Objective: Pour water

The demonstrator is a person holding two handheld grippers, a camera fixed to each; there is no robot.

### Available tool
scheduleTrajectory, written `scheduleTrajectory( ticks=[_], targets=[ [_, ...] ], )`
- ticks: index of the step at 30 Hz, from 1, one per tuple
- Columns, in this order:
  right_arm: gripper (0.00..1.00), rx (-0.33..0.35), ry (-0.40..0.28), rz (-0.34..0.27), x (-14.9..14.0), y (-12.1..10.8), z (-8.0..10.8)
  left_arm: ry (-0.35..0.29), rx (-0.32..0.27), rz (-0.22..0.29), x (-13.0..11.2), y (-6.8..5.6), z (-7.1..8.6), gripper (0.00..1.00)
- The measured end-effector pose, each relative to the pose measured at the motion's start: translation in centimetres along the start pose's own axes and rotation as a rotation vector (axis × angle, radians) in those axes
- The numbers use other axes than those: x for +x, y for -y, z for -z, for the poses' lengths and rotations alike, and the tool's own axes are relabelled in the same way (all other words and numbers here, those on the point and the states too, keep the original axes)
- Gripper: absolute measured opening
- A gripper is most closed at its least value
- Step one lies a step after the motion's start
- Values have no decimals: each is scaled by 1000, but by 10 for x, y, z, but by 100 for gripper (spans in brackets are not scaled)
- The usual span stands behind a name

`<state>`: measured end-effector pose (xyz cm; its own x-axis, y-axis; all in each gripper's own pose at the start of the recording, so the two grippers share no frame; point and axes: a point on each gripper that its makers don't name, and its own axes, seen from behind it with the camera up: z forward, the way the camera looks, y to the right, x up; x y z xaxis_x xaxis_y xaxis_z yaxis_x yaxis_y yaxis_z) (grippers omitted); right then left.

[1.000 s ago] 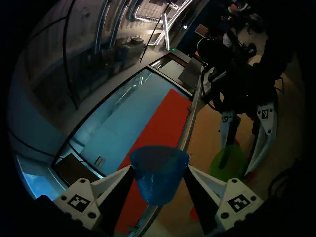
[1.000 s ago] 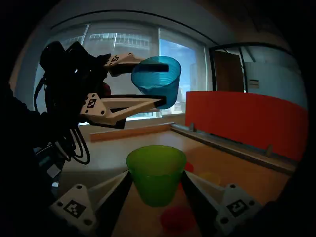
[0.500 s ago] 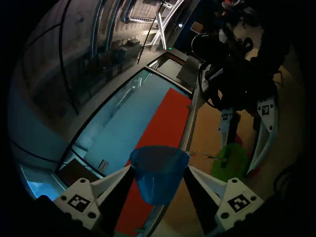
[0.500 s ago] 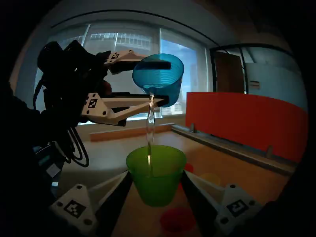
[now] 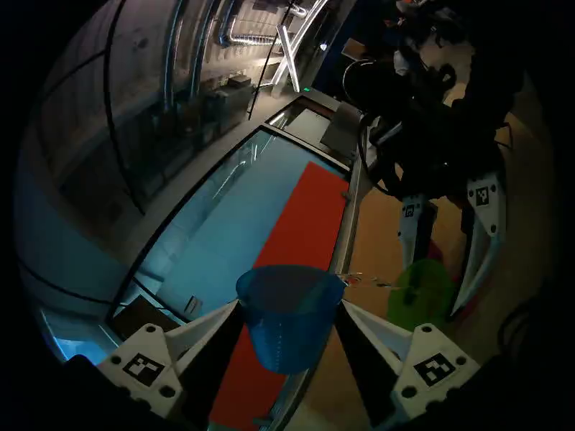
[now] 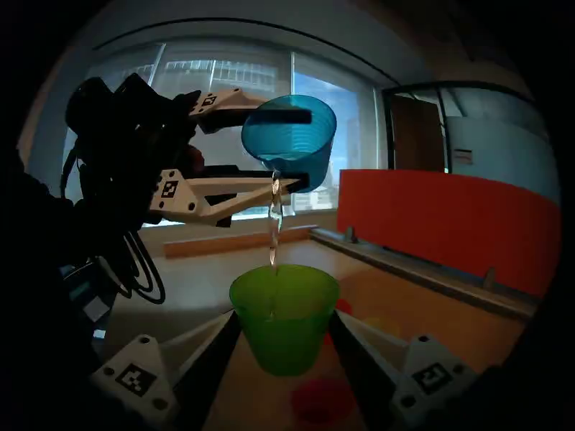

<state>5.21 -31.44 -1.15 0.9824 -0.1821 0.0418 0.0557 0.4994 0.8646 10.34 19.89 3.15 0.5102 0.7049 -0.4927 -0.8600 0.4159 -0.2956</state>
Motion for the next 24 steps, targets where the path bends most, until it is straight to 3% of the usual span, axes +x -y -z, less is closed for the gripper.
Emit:
scheduleTrajectory(
  ticks=[24],
  targets=[
    [86, -8, -9, 8, 3, -1, 6, -5, 15, -93, 11, 5, -4, 84]
  ],
)
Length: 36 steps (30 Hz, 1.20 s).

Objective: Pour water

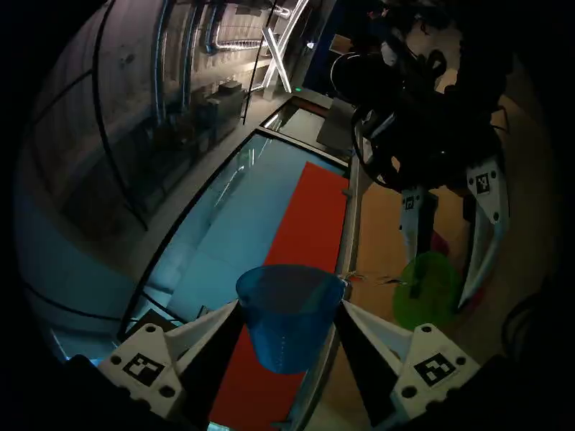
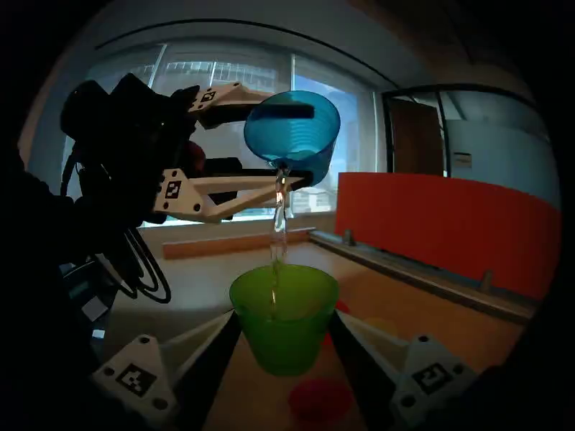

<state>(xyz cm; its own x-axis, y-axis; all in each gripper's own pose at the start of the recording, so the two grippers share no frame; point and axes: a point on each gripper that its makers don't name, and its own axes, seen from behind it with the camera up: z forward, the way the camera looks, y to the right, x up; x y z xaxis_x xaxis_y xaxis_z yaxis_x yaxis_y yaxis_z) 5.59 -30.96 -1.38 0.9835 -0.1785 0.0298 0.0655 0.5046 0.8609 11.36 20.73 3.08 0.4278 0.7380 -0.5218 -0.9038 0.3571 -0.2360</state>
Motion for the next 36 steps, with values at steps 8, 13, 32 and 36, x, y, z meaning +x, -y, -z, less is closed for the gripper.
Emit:
scheduleTrajectory(
  ticks=[8, 13, 32, 36],
  targets=[
    [86, -4, 0, 1, 0, -2, 2, 0, 12, -35, 3, 3, 2, 84],
    [86, -4, -1, 3, 0, -2, 2, 2, 19, -61, 4, 4, 2, 84],
    [86, -9, 0, 8, 0, -2, 3, -6, 39, -151, 8, 8, -2, 84],
    [86, -11, 1, 10, 0, -3, 3, -5, 42, -175, 9, 10, -1, 84]
  ],
)
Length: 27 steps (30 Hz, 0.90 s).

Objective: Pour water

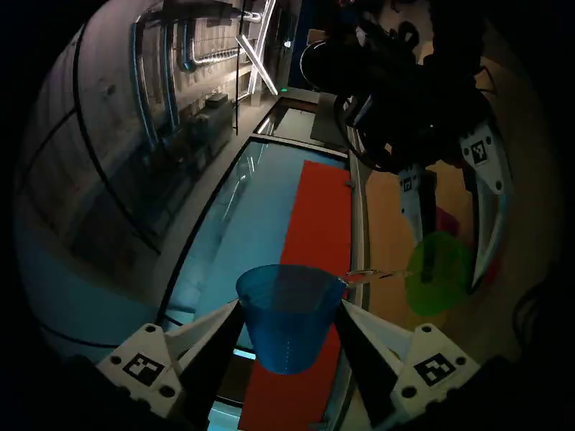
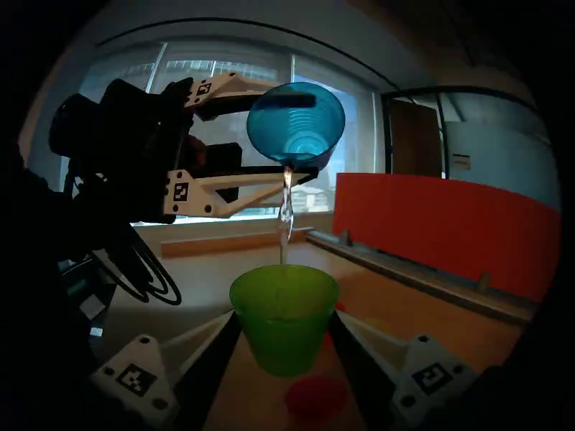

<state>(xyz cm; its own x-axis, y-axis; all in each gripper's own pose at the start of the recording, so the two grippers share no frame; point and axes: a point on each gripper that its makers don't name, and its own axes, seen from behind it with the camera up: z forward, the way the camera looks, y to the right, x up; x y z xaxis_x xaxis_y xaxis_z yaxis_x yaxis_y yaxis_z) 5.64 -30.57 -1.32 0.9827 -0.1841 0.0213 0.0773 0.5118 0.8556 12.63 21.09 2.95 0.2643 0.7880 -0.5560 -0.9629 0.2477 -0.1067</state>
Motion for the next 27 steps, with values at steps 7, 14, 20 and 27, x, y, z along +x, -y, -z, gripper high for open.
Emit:
scheduleTrajectory(
  ticks=[7, 14, 20, 27],
  targets=[
    [86, -1, -3, 0, 2, 0, 0, 7, 13, -32, -1, 4, 0, 84],
    [86, -3, -3, 2, 2, -1, -1, 1, 20, -77, 2, 5, 0, 84],
    [86, -4, -5, 3, 4, -1, -1, -2, 30, -123, 3, 6, -2, 84],
    [86, -6, -6, 5, 4, -2, -1, -8, 44, -182, 8, 9, -1, 84]
  ],
)
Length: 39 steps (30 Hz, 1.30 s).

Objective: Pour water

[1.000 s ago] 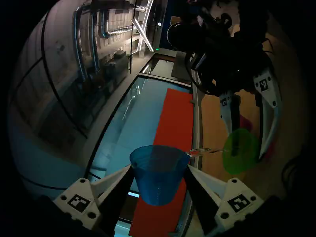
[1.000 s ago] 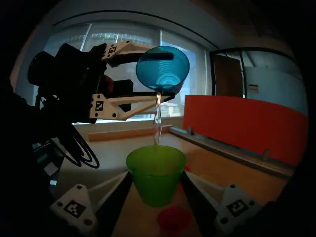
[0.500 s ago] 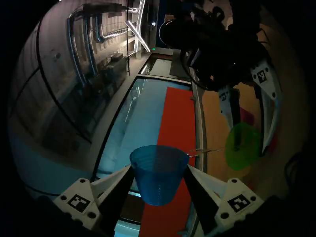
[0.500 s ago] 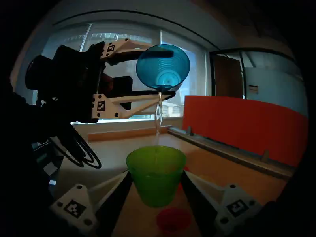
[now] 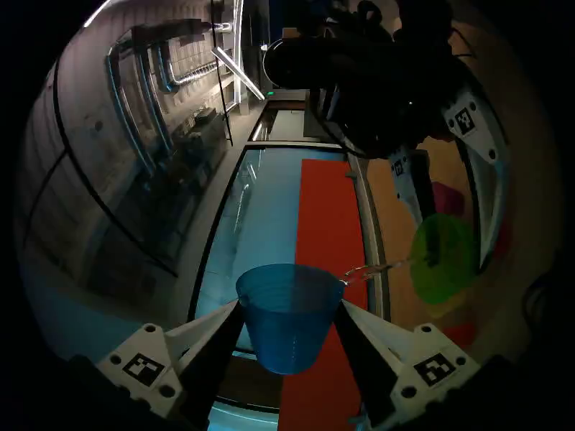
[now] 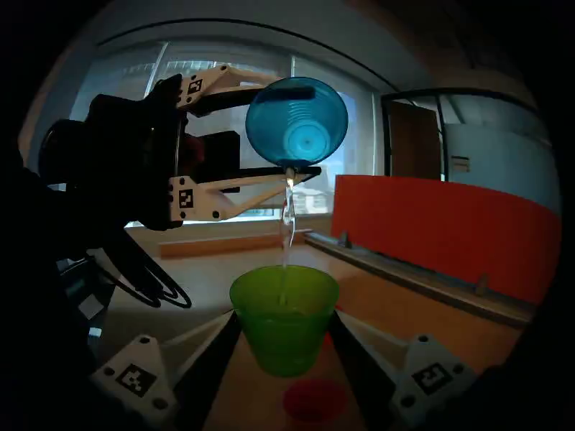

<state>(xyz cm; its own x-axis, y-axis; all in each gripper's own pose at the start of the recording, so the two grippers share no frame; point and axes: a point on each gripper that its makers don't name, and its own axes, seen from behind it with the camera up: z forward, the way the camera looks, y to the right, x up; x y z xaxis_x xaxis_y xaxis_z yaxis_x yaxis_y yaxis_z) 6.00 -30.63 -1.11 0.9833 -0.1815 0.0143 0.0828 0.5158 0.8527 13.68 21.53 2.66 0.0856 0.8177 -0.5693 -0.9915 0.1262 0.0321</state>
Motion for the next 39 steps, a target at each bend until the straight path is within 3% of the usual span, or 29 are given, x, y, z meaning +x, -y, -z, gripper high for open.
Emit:
scheduleTrajectory(
  ticks=[12, 21, 26, 30, 35, 39],
  targets=[
    [86, -4, -2, -1, 0, -1, 2, -4, -1, -61, 6, -5, 3, 84],
    [86, -7, -4, -2, 1, -1, 2, 0, 0, -34, 3, -3, -1, 84],
    [86, -10, -8, -5, 1, -1, 2, 10, -7, 33, -2, -7, -2, 84],
    [86, -13, -10, -6, 1, -2, 3, 22, -15, 118, -7, -11, -2, 84],
    [86, -17, -11, -7, 0, -3, 3, 33, -29, 269, -12, -17, -3, 84],
    [86, -20, -12, -9, 0, -3, 4, 49, -33, 422, -22, -19, -4, 84]
  ],
)
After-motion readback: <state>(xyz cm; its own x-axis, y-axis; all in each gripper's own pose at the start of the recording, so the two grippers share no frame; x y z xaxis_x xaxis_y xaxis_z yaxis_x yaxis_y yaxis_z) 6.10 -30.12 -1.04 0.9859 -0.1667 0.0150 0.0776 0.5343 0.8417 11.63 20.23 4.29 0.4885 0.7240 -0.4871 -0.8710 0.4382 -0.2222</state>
